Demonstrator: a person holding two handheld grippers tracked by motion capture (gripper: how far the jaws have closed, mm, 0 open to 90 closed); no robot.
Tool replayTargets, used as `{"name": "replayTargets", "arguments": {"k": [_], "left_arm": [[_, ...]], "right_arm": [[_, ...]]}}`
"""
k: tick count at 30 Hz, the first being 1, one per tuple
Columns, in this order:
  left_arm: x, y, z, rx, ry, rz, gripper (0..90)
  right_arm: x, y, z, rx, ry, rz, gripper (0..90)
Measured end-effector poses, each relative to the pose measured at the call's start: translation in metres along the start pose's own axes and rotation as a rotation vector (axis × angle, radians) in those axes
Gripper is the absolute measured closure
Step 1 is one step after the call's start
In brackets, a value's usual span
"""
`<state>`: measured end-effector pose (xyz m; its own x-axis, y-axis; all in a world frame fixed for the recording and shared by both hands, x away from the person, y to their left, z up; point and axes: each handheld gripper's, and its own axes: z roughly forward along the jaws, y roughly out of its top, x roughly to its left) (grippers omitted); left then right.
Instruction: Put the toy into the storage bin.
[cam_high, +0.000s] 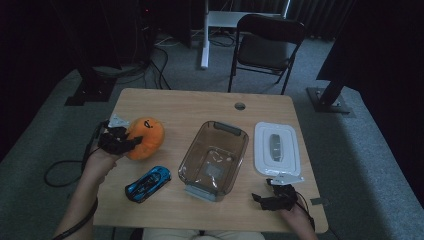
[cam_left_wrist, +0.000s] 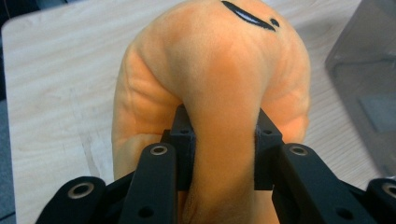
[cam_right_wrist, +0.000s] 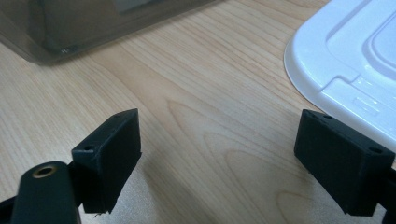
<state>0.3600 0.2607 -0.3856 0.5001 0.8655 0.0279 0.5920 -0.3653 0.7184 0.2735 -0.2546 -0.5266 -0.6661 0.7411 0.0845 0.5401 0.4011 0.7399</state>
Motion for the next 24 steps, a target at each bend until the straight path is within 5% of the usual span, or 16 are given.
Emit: {"name": "replayTargets", "arguments": {"k": [8, 24], "left_arm": [[-0.016, 0.025, -0.012, -0.035, -0.031, 0.050, 70.2], [-0.063, 0.084, -0.016, -0.076, -0.121, 0.189, 70.0]], "right_arm": [[0.007, 0.001, 0.003, 0.025, -0.052, -0.062, 13.6], [0.004, 0.001, 0.003, 0.021, -0.066, -0.047, 13.6]]}}
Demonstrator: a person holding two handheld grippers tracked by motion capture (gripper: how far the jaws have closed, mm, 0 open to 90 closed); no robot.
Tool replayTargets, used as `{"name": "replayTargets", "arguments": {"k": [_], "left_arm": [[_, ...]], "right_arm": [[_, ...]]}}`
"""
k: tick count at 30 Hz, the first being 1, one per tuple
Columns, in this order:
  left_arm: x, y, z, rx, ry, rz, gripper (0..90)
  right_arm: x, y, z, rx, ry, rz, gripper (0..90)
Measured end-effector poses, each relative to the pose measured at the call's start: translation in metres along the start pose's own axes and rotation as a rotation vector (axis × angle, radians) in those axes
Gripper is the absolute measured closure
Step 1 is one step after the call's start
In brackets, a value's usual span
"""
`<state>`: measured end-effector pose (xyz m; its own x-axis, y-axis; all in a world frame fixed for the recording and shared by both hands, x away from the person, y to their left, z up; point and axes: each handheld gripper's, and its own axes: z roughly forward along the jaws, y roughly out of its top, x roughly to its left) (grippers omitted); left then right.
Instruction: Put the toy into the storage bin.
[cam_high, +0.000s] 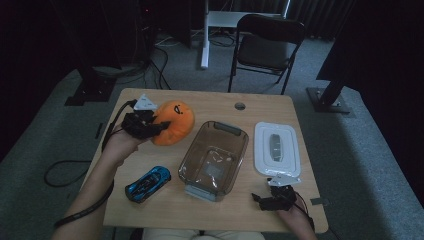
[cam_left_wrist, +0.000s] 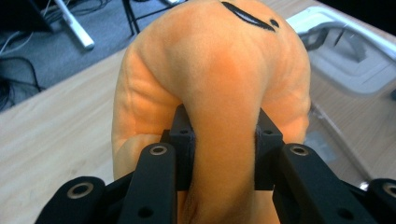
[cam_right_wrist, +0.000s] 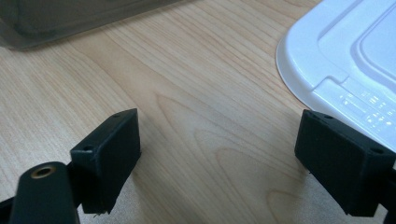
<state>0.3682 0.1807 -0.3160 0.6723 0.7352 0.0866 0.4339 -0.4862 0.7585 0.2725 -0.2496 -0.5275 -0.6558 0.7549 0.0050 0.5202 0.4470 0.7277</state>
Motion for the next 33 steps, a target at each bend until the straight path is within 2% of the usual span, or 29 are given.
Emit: {"name": "replayTargets", "arguments": {"k": [6, 7, 9, 10, 14, 17, 20, 25, 29, 33], "left_arm": [[-0.014, 0.025, 0.014, -0.008, -0.051, 0.049, 70.0], [-0.017, 0.028, 0.017, -0.010, -0.064, 0.048, 70.0], [-0.017, 0.028, 0.017, -0.010, -0.064, 0.048, 70.0], [-0.024, 0.035, 0.024, -0.011, -0.090, 0.063, 70.0], [-0.034, 0.043, 0.035, -0.004, -0.121, 0.083, 69.9], [-0.040, 0.046, 0.043, 0.001, -0.148, 0.096, 69.9], [-0.046, 0.049, 0.052, 0.013, -0.146, 0.113, 69.8], [-0.054, 0.050, 0.067, 0.027, -0.186, 0.106, 69.4], [-0.063, 0.050, 0.078, 0.063, -0.190, 0.145, 69.5], [-0.068, 0.049, 0.083, 0.061, -0.194, 0.145, 69.4]], "right_arm": [[0.000, 0.000, 0.000, 0.000, 0.000, 0.001, 13.6], [0.000, 0.000, 0.000, 0.000, 0.000, 0.001, 13.7], [0.000, 0.000, 0.000, 0.000, 0.000, 0.001, 13.7], [0.000, 0.000, 0.000, 0.000, 0.000, 0.001, 13.7], [0.000, 0.000, 0.000, 0.001, -0.001, 0.002, 13.6], [-0.001, 0.000, 0.000, -0.001, 0.002, 0.003, 13.6], [-0.001, 0.000, 0.000, -0.003, 0.008, 0.009, 13.6], [-0.001, 0.000, -0.001, -0.003, 0.005, 0.010, 13.6], [-0.002, -0.001, -0.001, -0.005, 0.006, 0.018, 13.6], [-0.002, -0.001, -0.001, -0.005, 0.004, 0.019, 13.6]]}}
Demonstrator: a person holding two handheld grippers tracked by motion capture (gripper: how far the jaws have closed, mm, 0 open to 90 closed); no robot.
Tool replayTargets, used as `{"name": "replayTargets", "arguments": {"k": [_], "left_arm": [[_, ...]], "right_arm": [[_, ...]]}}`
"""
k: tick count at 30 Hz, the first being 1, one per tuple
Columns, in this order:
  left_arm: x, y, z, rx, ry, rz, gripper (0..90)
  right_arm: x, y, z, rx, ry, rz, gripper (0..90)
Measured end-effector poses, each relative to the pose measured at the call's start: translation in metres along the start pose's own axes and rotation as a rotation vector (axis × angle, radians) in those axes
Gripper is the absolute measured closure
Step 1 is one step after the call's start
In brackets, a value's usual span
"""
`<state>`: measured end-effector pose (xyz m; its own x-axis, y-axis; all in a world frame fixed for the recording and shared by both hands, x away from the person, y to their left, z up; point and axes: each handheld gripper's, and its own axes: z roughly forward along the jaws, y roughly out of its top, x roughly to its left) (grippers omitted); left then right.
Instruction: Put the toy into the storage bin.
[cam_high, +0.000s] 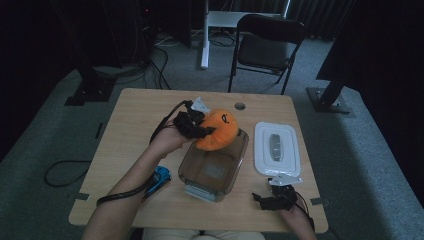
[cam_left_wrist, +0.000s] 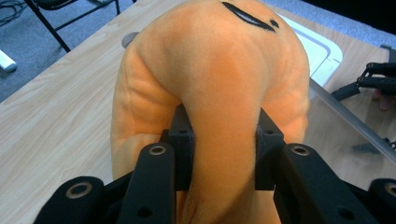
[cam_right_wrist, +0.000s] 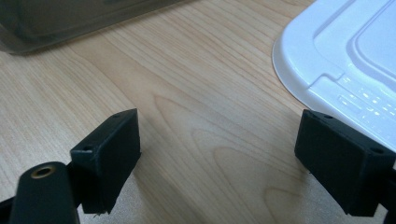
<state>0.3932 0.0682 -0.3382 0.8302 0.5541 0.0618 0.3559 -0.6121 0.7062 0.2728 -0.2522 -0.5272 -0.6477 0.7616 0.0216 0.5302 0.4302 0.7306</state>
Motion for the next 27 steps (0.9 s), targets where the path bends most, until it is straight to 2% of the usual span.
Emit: {"name": "replayTargets", "arguments": {"k": [10, 16, 27], "left_arm": [[-0.005, -0.006, 0.007, 0.021, -0.013, 0.004, 69.3], [-0.010, -0.004, 0.012, 0.043, -0.022, 0.025, 69.3], [-0.016, -0.008, 0.022, 0.081, -0.062, 0.046, 68.7]], "right_arm": [[0.000, 0.000, 0.000, 0.000, -0.006, 0.004, 13.7], [-0.001, 0.000, 0.000, -0.001, -0.004, 0.007, 13.6], [-0.002, 0.000, -0.001, -0.004, 0.002, 0.014, 13.6]]}}
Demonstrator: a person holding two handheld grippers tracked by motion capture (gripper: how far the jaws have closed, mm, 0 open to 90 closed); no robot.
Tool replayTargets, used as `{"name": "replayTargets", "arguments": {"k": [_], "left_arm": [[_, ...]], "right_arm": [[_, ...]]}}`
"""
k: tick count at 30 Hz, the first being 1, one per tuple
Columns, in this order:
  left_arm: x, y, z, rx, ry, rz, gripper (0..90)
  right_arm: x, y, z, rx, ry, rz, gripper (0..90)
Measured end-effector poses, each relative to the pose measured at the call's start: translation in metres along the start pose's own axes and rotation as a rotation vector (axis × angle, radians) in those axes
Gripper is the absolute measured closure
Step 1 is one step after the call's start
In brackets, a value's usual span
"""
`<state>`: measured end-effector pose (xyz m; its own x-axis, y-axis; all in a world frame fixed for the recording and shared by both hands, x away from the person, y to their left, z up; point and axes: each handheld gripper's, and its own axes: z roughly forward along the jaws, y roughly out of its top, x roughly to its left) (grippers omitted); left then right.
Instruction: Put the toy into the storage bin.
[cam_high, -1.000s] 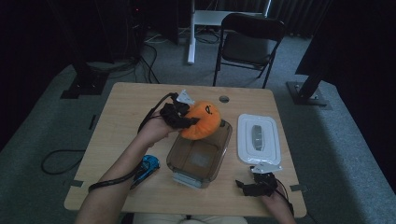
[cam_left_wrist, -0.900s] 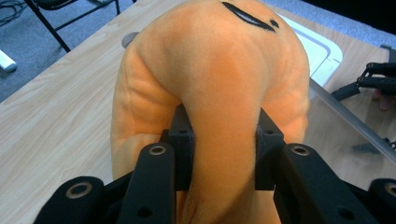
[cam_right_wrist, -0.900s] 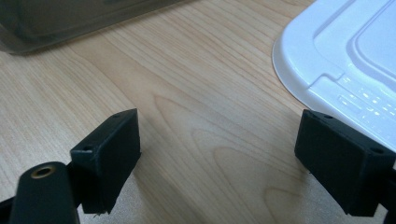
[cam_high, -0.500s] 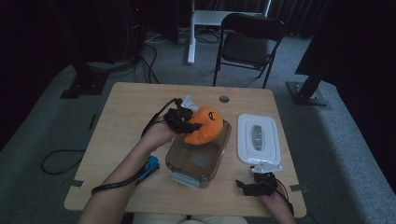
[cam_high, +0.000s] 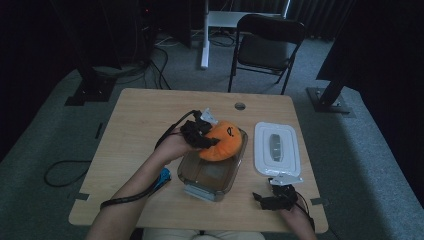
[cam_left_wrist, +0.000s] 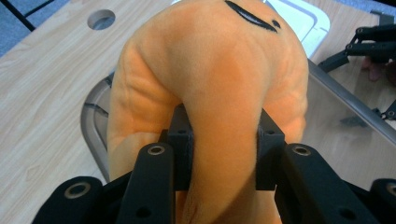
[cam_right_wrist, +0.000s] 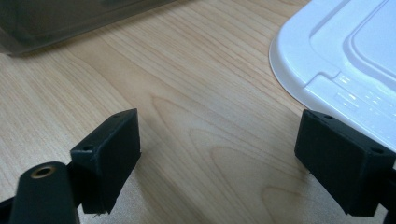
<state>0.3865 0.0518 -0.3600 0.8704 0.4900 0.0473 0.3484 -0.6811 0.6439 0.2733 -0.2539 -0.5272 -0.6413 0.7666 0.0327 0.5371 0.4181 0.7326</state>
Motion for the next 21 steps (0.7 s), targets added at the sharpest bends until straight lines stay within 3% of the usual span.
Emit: {"name": "replayTargets", "arguments": {"k": [15, 21], "left_arm": [[0.000, -0.002, 0.025, 0.085, -0.015, 0.032, 67.3], [0.003, -0.002, 0.031, 0.109, -0.030, 0.025, 66.1]], "right_arm": [[-0.001, 0.000, -0.001, -0.003, 0.009, 0.011, 13.6], [-0.001, 0.000, -0.001, -0.003, 0.009, 0.011, 13.6]]}}
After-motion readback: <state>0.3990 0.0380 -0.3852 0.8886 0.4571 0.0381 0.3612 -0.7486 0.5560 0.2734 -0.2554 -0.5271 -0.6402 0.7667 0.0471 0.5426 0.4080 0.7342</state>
